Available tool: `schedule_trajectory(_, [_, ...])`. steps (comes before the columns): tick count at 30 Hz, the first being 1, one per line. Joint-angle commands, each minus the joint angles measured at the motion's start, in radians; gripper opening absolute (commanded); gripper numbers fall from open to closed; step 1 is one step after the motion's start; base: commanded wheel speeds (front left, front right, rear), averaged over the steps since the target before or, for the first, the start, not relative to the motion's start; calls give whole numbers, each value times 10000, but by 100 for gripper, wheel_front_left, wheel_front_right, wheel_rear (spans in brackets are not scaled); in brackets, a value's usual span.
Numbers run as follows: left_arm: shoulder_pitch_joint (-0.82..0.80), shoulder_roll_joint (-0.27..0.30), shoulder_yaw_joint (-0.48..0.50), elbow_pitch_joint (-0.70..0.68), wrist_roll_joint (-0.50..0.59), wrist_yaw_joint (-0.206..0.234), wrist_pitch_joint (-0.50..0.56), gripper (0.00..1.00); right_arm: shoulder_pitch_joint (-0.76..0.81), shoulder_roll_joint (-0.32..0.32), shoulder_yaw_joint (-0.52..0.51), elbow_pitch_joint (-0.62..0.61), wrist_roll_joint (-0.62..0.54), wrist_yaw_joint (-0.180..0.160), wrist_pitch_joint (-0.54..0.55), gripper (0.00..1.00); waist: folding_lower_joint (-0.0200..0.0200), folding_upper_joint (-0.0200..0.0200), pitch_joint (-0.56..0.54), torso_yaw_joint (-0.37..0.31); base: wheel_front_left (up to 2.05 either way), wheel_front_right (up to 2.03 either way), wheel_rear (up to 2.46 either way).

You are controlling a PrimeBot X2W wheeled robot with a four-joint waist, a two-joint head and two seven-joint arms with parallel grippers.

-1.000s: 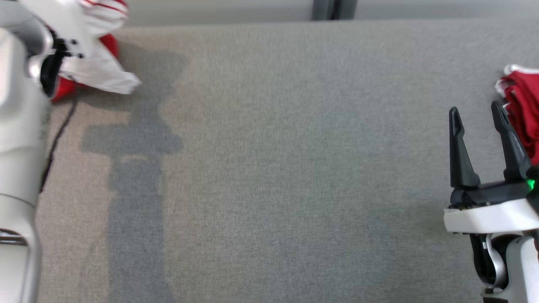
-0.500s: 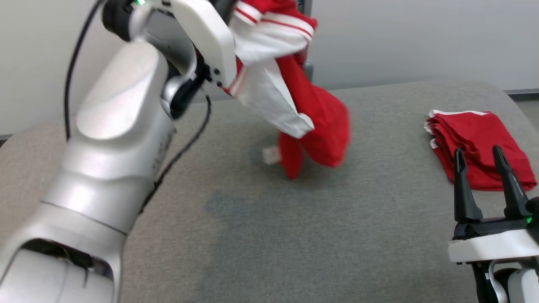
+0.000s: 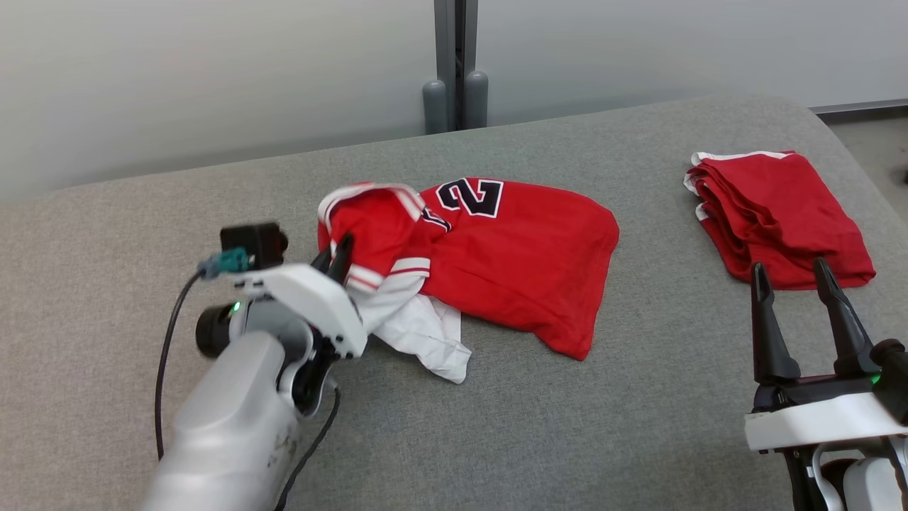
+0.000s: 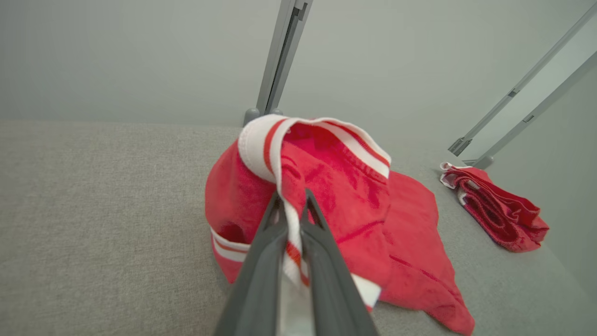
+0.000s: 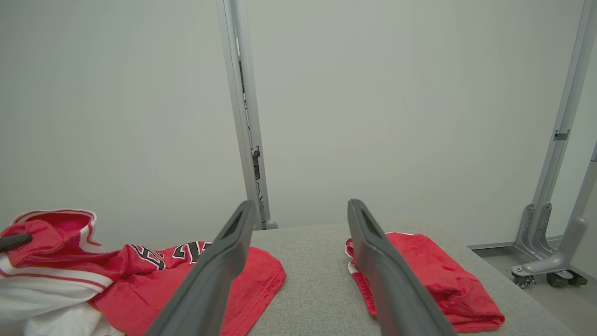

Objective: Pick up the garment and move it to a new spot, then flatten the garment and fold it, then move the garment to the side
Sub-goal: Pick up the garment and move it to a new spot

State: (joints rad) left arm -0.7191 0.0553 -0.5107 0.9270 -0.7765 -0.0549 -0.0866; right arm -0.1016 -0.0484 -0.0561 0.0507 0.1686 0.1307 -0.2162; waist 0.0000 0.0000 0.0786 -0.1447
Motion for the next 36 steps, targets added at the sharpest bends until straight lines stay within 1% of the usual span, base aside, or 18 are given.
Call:
schedule_trajectory(1, [246,66,83,252,-68,75,-289,0,-103,-45,-54,85,-33,2,-95,100,0,0,33,-1,0,0,0])
schedule_trajectory(2, [246,66,83,252,-68,75,-289,0,-103,-45,-54,85,-33,2,-95,100,0,0,33,-1,0,0,0])
schedule_trajectory(6, [652,99,370,939,-272,295,-930,0,-121,-45,-89,228,-63,2,-128,100,0,0,5,62,0,0,0])
schedule_trajectory(8, [740,141,487,1222,-366,325,-1118,5,-107,-45,-80,309,-77,2,-134,100,0,0,-39,112,0,0,0])
schedule_trajectory(9, [778,138,550,1363,-408,359,-1196,10,-95,-47,-92,354,-91,2,-138,100,0,0,-69,145,0,0,0])
schedule_trajectory(10, [808,138,599,1492,-459,374,-1253,23,-80,-47,-105,394,-104,2,-137,100,0,0,-101,181,0,0,0])
schedule_trajectory(11, [819,154,627,1606,-465,373,-1313,40,-74,-44,-102,428,-117,2,-139,100,0,0,-123,209,0,0,0])
schedule_trajectory(12, [832,159,661,1718,-489,405,-1370,64,-73,-45,-104,464,-133,2,-138,100,0,0,-148,241,0,0,0])
schedule_trajectory(13, [844,158,699,1816,-527,402,-1425,100,-78,-45,-94,487,-136,2,-132,100,0,0,-174,270,0,0,0])
schedule_trajectory(16, [838,149,809,2006,-559,417,-1567,100,-80,-45,-67,571,-138,2,-108,100,0,0,-265,356,0,0,0])
schedule_trajectory(18, [861,142,848,2038,-564,324,-1646,100,-50,-45,-73,629,-155,2,-99,100,0,0,-342,420,0,0,0])
schedule_trajectory(23, [1039,257,840,1594,-128,219,-1784,100,134,-45,-121,730,-243,2,-74,100,0,0,-594,633,0,0,0])
schedule_trajectory(24, [1092,307,902,1299,30,240,-1791,100,192,-47,-132,737,-272,2,-71,100,0,0,-667,693,0,0,0])
schedule_trajectory(26, [1608,498,1120,180,659,395,-1789,100,394,-44,-99,749,-344,2,-46,100,0,0,-860,863,0,0,0])
schedule_trajectory(29, [2368,583,1484,-1151,1331,612,-1792,100,568,-45,-64,726,-384,2,-31,100,0,0,-1011,1035,0,0,0])
schedule_trajectory(36, [4402,603,2336,-3759,2561,1012,-1793,100,877,-47,5,672,-400,2,-18,100,0,0,-1178,1323,0,0,0])
